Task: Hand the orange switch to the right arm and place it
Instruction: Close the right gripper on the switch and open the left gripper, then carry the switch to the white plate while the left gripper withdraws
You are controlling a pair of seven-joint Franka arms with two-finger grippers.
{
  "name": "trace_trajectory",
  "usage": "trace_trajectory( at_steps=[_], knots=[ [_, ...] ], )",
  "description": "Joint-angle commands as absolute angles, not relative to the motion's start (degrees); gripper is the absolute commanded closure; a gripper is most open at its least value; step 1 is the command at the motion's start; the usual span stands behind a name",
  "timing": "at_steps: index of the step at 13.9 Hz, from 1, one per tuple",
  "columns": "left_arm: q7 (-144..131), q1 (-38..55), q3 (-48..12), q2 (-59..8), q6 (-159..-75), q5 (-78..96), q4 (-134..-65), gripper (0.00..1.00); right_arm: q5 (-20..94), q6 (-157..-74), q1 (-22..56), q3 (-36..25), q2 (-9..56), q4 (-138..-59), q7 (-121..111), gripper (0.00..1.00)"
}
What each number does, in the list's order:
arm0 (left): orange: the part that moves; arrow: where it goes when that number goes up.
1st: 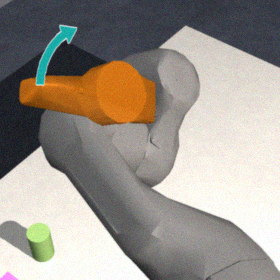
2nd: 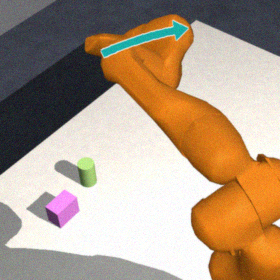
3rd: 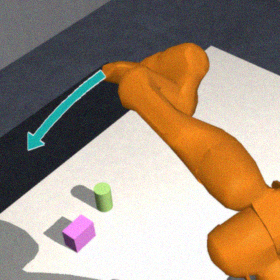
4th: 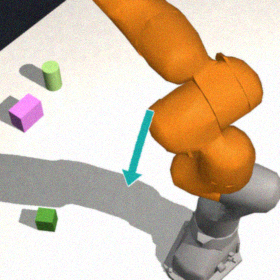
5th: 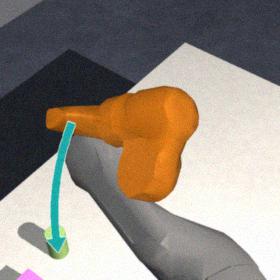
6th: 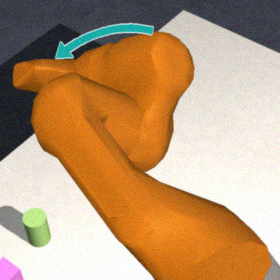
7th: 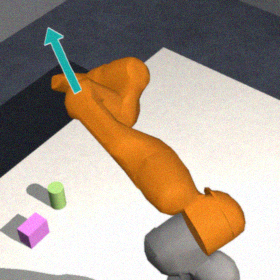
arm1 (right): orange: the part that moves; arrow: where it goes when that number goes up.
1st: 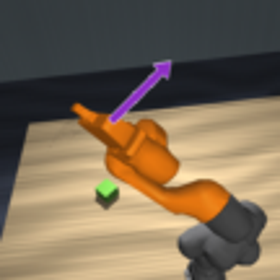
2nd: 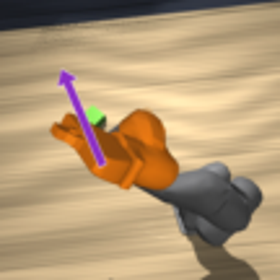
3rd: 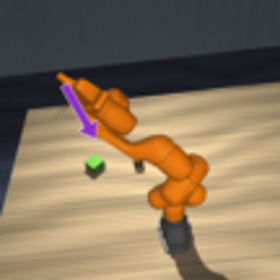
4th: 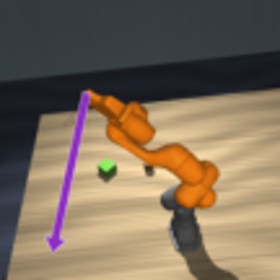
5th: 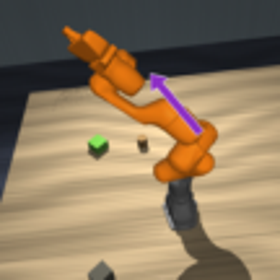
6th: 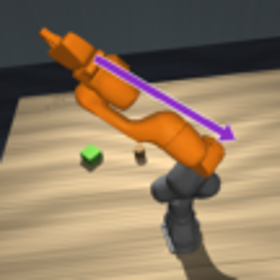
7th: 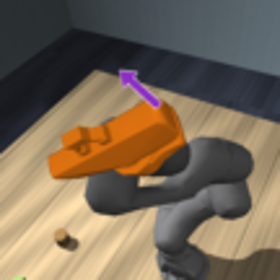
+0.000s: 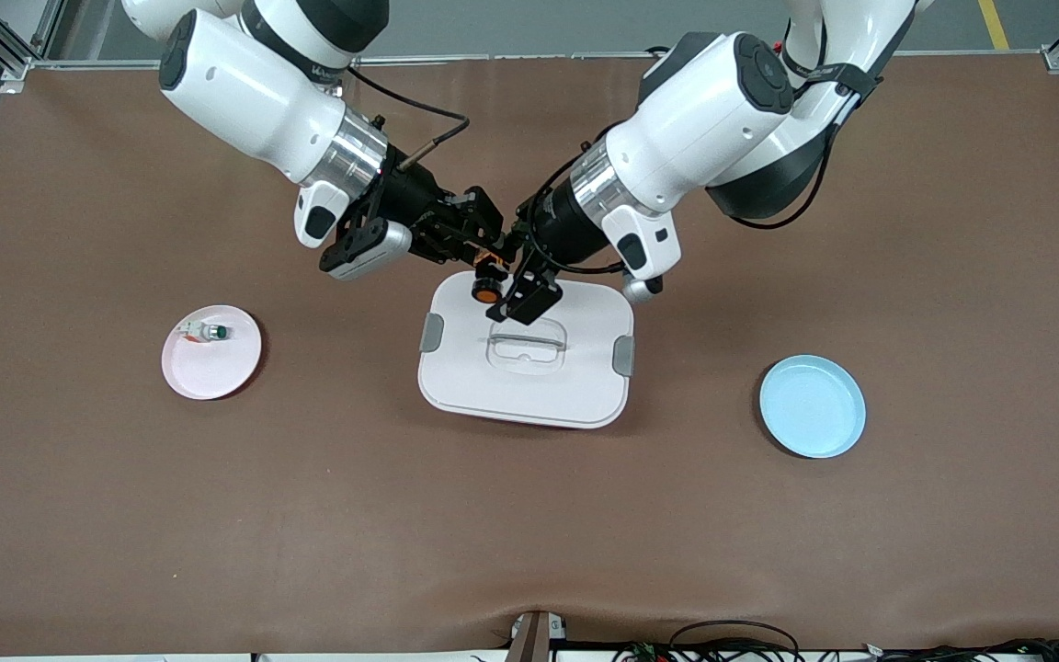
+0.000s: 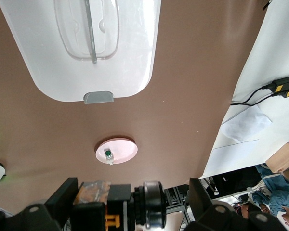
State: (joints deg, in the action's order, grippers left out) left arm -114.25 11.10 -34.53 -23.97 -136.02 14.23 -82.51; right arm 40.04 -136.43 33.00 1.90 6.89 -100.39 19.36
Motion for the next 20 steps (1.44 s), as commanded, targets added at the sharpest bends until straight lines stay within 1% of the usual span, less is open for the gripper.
trace_trajectory(
  at_steps=[1, 5, 7, 9, 10, 12, 15, 20],
  knots=[
    [-113.65, 8.88, -34.37, -23.12, -136.05, 10.82, -82.62, 0.0, 37.54, -134.83, 32.61, 1.67, 7.82, -98.7, 14.8, 1.0],
    [-111.02, 3.09, -34.45, -21.8, -135.97, 6.42, -82.88, 0.0, 28.76, -131.49, 31.38, 1.32, 8.96, -98.96, 3.35, 1.0],
    [-107.86, 0.1, -34.45, -21.88, -135.7, 6.33, -83.23, 0.0, 23.75, -128.25, 29.8, 1.32, 9.32, -98.97, -1.64, 1.0],
    [-102.69, -2.89, -34.45, -22.23, -132.21, 6.33, -83.23, 0.0, 20.93, -122.55, 27.79, 1.23, 9.23, -99.14, -8.31, 1.0],
    [-98.92, -4.29, -34.45, -22.58, -130.45, 6.33, -83.49, 0.0, 18.92, -121.21, 26.73, 1.23, 9.23, -99.31, -12.0, 1.0],
    [-89.0, -7.46, -34.45, -23.98, -129.81, 6.33, -85.16, 0.0, 15.66, -120.67, 25.23, 1.23, 8.97, -101.76, -18.43, 1.0],
    [-76.68, -10.45, -34.37, -28.29, -129.99, 5.54, -85.08, 0.0, 14.15, -120.59, 21.37, 1.23, 8.09, -105.81, -33.26, 1.0],
    [-66.37, -13.79, -34.1, -32.42, -130.08, 1.07, -84.9, 0.0, 11.08, -120.41, 15.57, 1.23, 7.3, -110.73, -52.97, 1.0]
  ],
)
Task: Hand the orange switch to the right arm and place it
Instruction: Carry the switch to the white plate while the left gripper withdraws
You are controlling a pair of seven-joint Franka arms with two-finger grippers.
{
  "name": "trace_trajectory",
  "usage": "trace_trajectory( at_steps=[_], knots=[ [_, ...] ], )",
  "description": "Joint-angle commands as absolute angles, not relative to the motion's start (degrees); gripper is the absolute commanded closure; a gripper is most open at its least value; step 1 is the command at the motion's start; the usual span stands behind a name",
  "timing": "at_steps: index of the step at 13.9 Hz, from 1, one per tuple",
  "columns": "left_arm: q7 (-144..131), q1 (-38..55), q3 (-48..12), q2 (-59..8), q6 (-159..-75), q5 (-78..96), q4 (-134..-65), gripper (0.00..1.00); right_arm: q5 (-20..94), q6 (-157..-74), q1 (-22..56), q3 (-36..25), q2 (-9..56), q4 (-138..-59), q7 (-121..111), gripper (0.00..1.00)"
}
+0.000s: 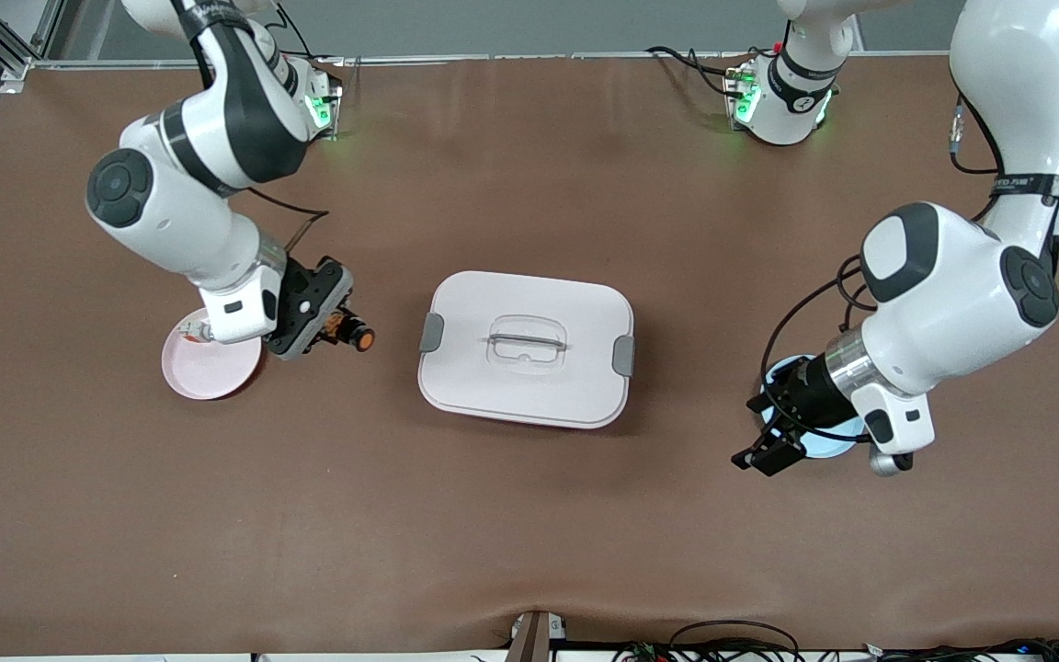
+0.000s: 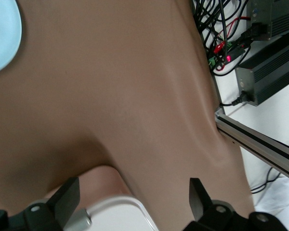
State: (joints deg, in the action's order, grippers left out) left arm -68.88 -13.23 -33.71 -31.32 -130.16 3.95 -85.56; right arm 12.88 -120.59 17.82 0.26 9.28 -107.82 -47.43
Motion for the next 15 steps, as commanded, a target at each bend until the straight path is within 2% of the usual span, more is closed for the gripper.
trace_trajectory(
  at_steps=[1, 4, 8, 12, 15],
  knots=[
    [-65.84, -14.49, -34.1, -32.87, -130.17, -0.34, -84.99, 0.0, 10.47, -120.58, 13.99, 1.23, 7.03, -111.7, -57.44, 1.0],
    [-64.78, -15.81, -33.32, -33.57, -129.64, -4.11, -85.25, 0.0, 9.24, -122.16, 10.29, 1.23, 5.37, -116.53, -67.83, 1.0],
    [-54.17, -20.2, -32.34, -32.44, -126.66, -7.73, -87.1, 0.0, 8.26, -129.18, 5.37, 1.23, 3.17, -124.96, -79.07, 1.0],
    [-35.12, -24.16, -32.34, -27.96, -119.81, -7.91, -89.46, 0.0, 5.47, -131.04, -0.33, 1.14, 3.34, -129.19, -83.67, 1.0],
    [-21.05, -26.36, -32.34, -24.44, -119.53, -12.02, -92.72, 0.0, 0.81, -132.7, -3.5, 1.14, 3.52, -130.78, -83.85, 1.0]
  ],
)
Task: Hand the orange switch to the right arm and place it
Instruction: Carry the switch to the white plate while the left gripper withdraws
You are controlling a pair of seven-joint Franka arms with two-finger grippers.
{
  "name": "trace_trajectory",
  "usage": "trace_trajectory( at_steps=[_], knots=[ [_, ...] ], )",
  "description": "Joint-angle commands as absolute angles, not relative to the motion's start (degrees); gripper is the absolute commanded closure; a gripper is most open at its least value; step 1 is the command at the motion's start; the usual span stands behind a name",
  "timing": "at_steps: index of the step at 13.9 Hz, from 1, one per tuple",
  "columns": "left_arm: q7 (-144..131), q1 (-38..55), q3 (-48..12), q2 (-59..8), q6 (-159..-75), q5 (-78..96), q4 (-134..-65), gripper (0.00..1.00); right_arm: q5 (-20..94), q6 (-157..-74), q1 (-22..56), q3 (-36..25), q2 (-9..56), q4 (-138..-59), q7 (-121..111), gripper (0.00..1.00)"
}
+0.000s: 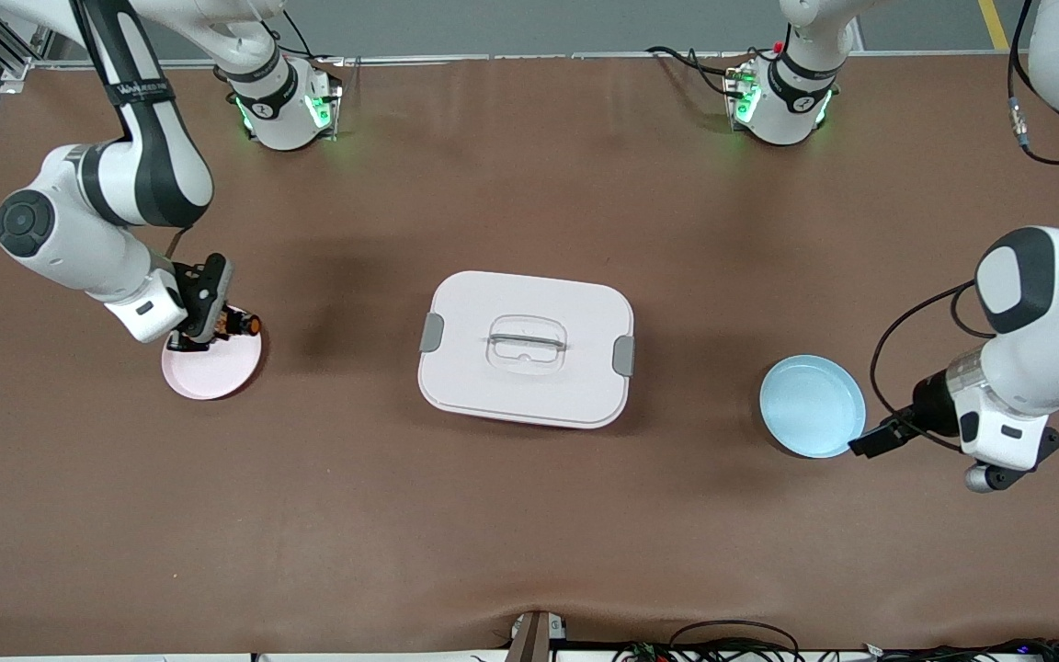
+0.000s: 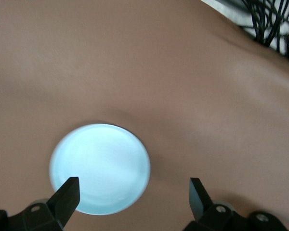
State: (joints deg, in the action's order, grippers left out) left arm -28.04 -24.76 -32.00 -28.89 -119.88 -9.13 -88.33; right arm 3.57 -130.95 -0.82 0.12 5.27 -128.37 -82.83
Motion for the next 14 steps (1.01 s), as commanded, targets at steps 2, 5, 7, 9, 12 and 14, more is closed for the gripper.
trace_trajectory(
  at_steps=[2, 5, 7, 9, 12, 14],
  knots=[
    [-12.44, -27.07, -32.34, -22.86, -119.44, -14.23, -93.86, 0.0, -1.05, -137.17, -6.14, 1.23, 4.48, -132.79, -85.59, 1.0],
    [-6.08, -28.39, -32.43, -20.05, -118.65, -14.94, -95.18, 0.0, -1.14, -141.49, -8.78, 1.14, 8.07, -132.89, -88.85, 1.0],
    [-5.01, -28.39, -32.43, -18.03, -118.56, -14.94, -96.5, 0.0, -1.14, -144.13, -9.4, 1.14, 10.36, -132.89, -89.12, 1.0],
    [-5.01, -28.48, -32.52, -17.84, -117.6, -14.85, -96.33, 0.0, -1.14, -146.32, -9.49, 1.14, 12.3, -132.8, -89.12, 1.0],
    [-5.71, -28.39, -32.52, -17.14, -117.51, -14.77, -94.84, 0.0, -1.14, -149.75, -9.32, 1.23, 14.85, -132.54, -89.12, 1.0],
    [-5.1, -29.52, -32.43, -15.48, -116.46, -14.07, -94.66, 0.0, -1.14, -150.9, -9.32, 1.23, 16.34, -132.02, -89.12, 1.0]
  ],
)
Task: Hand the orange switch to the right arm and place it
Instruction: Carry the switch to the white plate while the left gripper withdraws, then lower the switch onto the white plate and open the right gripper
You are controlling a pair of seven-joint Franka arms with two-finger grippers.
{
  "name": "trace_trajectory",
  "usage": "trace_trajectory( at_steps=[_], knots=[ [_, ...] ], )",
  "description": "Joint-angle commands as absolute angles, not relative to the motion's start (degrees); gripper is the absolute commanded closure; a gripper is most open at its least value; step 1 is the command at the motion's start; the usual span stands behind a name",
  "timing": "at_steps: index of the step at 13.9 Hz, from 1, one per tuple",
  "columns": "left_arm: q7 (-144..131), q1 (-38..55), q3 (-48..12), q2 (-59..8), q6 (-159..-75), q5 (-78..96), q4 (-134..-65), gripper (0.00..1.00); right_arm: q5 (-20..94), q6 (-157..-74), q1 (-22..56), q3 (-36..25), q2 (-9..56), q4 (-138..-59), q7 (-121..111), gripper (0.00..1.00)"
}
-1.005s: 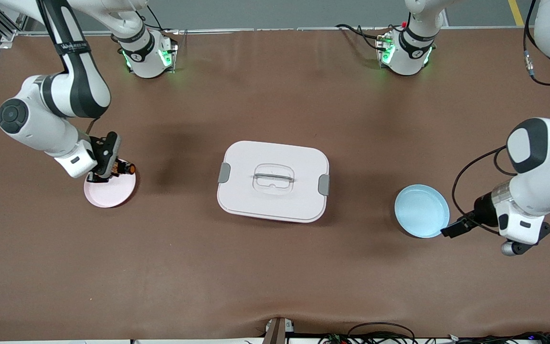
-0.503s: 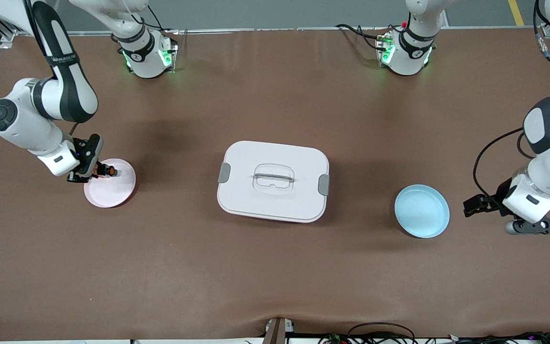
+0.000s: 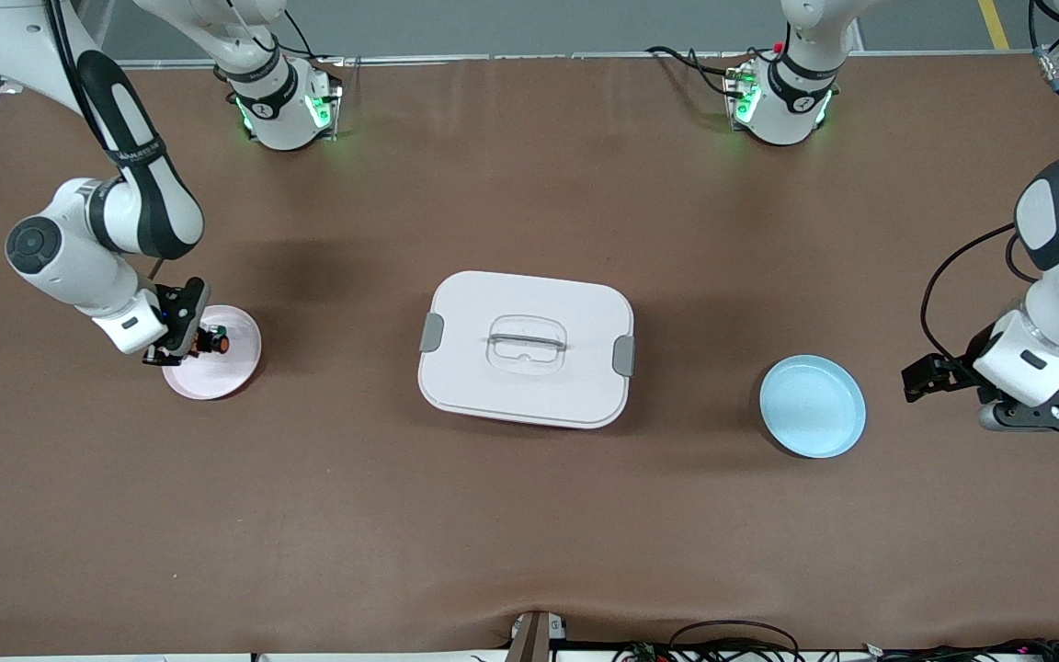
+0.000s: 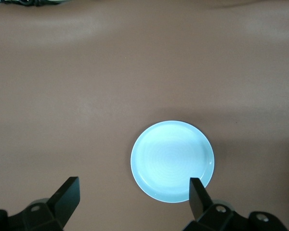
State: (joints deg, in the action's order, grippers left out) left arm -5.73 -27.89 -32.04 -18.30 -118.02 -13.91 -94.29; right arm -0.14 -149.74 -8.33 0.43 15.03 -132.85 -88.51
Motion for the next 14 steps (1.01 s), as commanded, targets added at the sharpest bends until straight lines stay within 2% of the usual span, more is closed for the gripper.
trace_trajectory(
  at_steps=[1, 6, 9, 13, 14],
  knots=[
    [-4.84, -30.14, -32.69, -14.86, -114.54, -14.06, -94.66, 0.0, -1.14, -151.26, -9.32, 1.23, 16.78, -131.58, -89.12, 1.0],
    [-5.27, -30.41, -32.61, -11.0, -111.37, -10.9, -94.57, 0.0, -1.23, -154.94, -9.49, 1.23, 20.12, -130.25, -89.12, 1.0],
    [-4.75, -31.46, -32.43, -8.27, -106.36, -9.76, -94.57, 0.0, -1.23, -155.57, -9.58, 1.14, 20.91, -129.9, -89.12, 1.0],
    [-4.75, -31.47, -32.26, -7.21, -104.77, -8.09, -94.57, 0.0, -1.41, -156.79, -9.67, 1.14, 22.32, -129.64, -89.21, 1.0],
    [-4.66, -29.55, -30.08, -7.12, -104.77, -7.65, -94.57, 0.0, -1.75, -157.49, -9.67, 1.14, 23.02, -129.64, -89.21, 1.0]
  ],
)
